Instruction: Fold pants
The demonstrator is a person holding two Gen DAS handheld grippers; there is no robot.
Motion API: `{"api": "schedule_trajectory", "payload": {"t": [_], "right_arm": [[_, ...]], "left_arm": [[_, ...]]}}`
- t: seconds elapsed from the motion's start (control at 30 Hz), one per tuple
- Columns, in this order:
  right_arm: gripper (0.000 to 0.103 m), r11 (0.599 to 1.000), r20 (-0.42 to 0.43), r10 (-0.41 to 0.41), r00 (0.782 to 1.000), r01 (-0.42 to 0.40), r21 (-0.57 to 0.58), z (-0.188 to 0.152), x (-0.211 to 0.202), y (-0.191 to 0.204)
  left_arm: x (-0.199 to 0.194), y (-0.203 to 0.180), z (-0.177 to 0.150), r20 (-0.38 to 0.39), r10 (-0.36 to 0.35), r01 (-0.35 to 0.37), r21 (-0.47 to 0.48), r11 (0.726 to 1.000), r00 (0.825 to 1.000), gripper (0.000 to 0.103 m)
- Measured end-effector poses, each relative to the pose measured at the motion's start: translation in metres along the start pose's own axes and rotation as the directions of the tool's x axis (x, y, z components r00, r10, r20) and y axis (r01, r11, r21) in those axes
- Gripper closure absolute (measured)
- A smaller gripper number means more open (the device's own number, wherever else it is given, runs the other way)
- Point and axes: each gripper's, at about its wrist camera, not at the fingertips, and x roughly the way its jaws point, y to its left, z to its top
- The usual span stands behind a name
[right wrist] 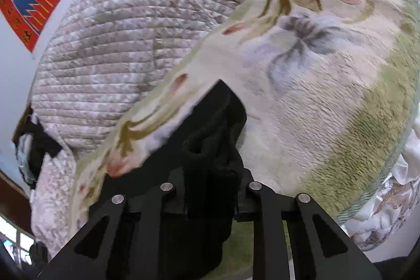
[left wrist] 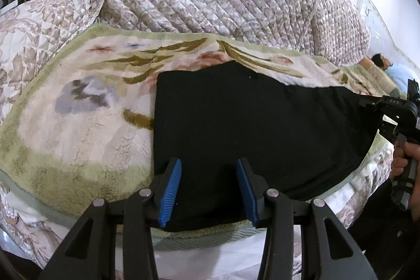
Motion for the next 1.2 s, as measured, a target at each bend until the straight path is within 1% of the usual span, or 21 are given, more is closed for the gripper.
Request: {"api": "schedule_trajectory", "payload": {"t": [0.1, 0.2, 0.27, 0.37, 0.43, 0.5, 0.53, 0.57, 0.63, 0.67, 0.7, 0.73, 0.8, 0.83, 0.97, 1.1, 1.13, 1.2], "right_arm": [[0.083, 0.997, 0.006, 0.062, 0.998, -0.062, -0.049, 0.006, -0.009, 0.026], [0.083, 0.985, 0.0, 0.12, 0.993, -0.119, -0.128, 0.004, -0.015, 0.065], [0.083, 0.968, -0.02, 0.166, 0.986, -0.166, -0.186, -0.002, -0.016, 0.096], [0.083, 0.93, -0.067, 0.229, 0.971, -0.238, -0.279, -0.015, -0.013, 0.142], [0.083, 0.894, -0.121, 0.267, 0.956, -0.293, -0.338, -0.031, -0.007, 0.173], [0.083, 0.867, -0.167, 0.28, 0.945, -0.323, -0.379, -0.049, 0.0, 0.191], [0.083, 0.849, -0.214, 0.29, 0.933, -0.354, -0.393, -0.062, 0.01, 0.203], [0.083, 0.839, -0.247, 0.294, 0.924, -0.373, -0.396, -0.071, 0.018, 0.207], [0.083, 0.816, -0.348, 0.274, 0.897, -0.408, -0.409, -0.101, 0.045, 0.217], [0.083, 0.807, -0.382, 0.269, 0.884, -0.423, -0.412, -0.113, 0.054, 0.218], [0.083, 0.799, -0.417, 0.249, 0.874, -0.429, -0.421, -0.126, 0.063, 0.22], [0.083, 0.793, -0.442, 0.217, 0.87, -0.421, -0.439, -0.138, 0.072, 0.221], [0.083, 0.786, -0.449, 0.189, 0.873, -0.409, -0.464, -0.152, 0.077, 0.221], [0.083, 0.78, -0.436, 0.183, 0.881, -0.4, -0.481, -0.154, 0.074, 0.224], [0.083, 0.766, -0.388, 0.181, 0.904, -0.377, -0.521, -0.148, 0.06, 0.231], [0.083, 0.756, -0.404, 0.141, 0.904, -0.362, -0.546, -0.165, 0.065, 0.233], [0.083, 0.75, -0.395, 0.14, 0.908, -0.358, -0.556, -0.169, 0.064, 0.233], [0.083, 0.744, -0.391, 0.141, 0.91, -0.358, -0.565, -0.171, 0.064, 0.235]], "left_arm": [[-0.007, 0.008, 0.003, 0.021, 0.008, -0.008, -0.032, 0.999, 1.0, 0.057], [-0.013, 0.021, 0.009, 0.047, 0.024, -0.021, -0.076, 0.997, 0.999, 0.057], [-0.016, 0.029, 0.012, 0.056, 0.034, -0.028, -0.105, 0.994, 0.998, 0.057], [-0.021, 0.04, 0.014, 0.07, 0.056, -0.046, -0.14, 0.989, 0.996, 0.057], [-0.026, 0.049, 0.015, 0.082, 0.075, -0.06, -0.166, 0.984, 0.994, 0.057], [-0.031, 0.059, 0.016, 0.093, 0.091, -0.072, -0.197, 0.978, 0.991, 0.057], [-0.033, 0.064, 0.016, 0.098, 0.1, -0.078, -0.212, 0.974, 0.99, 0.057], [-0.035, 0.069, 0.015, 0.101, 0.109, -0.084, -0.225, 0.971, 0.989, 0.057], [-0.038, 0.078, 0.015, 0.1, 0.124, -0.096, -0.249, 0.964, 0.987, 0.057], [-0.039, 0.082, 0.014, 0.099, 0.128, -0.098, -0.258, 0.961, 0.987, 0.057], [-0.04, 0.085, 0.012, 0.097, 0.132, -0.102, -0.267, 0.958, 0.986, 0.057], [-0.04, 0.088, 0.011, 0.095, 0.136, -0.106, -0.273, 0.956, 0.986, 0.057], [-0.041, 0.092, 0.009, 0.093, 0.139, -0.108, -0.279, 0.954, 0.986, 0.057], [-0.041, 0.094, 0.009, 0.091, 0.141, -0.11, -0.283, 0.953, 0.986, 0.057], [-0.042, 0.1, 0.007, 0.087, 0.138, -0.106, -0.304, 0.947, 0.987, 0.057], [-0.042, 0.097, 0.009, 0.091, 0.137, -0.105, -0.296, 0.95, 0.986, 0.057], [-0.042, 0.097, 0.008, 0.092, 0.14, -0.107, -0.295, 0.95, 0.986, 0.057], [-0.042, 0.099, 0.008, 0.089, 0.145, -0.112, -0.3, 0.947, 0.985, 0.057]]}}
